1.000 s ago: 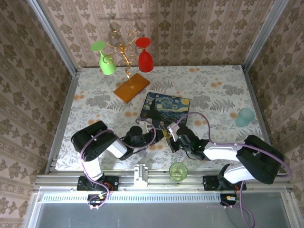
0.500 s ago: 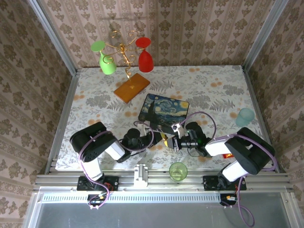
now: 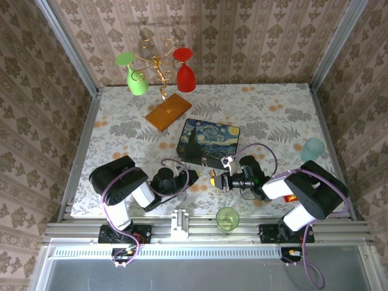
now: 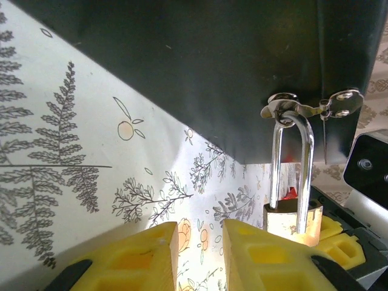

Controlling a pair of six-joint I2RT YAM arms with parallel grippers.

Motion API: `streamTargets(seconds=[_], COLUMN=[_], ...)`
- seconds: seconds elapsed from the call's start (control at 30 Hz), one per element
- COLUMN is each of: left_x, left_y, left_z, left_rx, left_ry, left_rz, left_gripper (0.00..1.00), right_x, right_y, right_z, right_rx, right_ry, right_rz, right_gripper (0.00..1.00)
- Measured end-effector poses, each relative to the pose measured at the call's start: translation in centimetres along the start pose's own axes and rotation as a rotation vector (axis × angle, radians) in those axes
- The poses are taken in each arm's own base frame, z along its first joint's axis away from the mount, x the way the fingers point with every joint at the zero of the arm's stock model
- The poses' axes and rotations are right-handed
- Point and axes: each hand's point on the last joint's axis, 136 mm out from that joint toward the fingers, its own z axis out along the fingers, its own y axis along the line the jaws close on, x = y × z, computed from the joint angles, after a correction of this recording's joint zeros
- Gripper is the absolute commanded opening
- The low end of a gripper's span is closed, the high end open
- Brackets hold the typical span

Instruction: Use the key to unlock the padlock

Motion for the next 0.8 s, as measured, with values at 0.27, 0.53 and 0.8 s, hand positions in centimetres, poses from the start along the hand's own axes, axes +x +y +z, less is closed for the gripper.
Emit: streamTargets(seconds=[0.27,0.53,0.8], left_x=[-0.9,-4.7,-2.4], left_y=[-1.1,-9.9,-7.6], left_z=[-0.1,-1.6,0.9], left_rx=[-0.083,-0.086,-0.255], left_ry=[-0.001,-0.094,0.044], left_rz=[0.114,0.39,0.571], left_gripper=[0.35,0.47,0.5], right_x=[-0.2,-0.8,-2.5], right_y=[0.0,-0.4,-1.4], right_z=[0.3,0.6,2.0], right_rx=[-0.022,0.002,0.043], right_ry=[-0.009,-0.017,-0.011], right_rz=[0.016,0.038,0.07], right_gripper=[0.1,0.13,0.15])
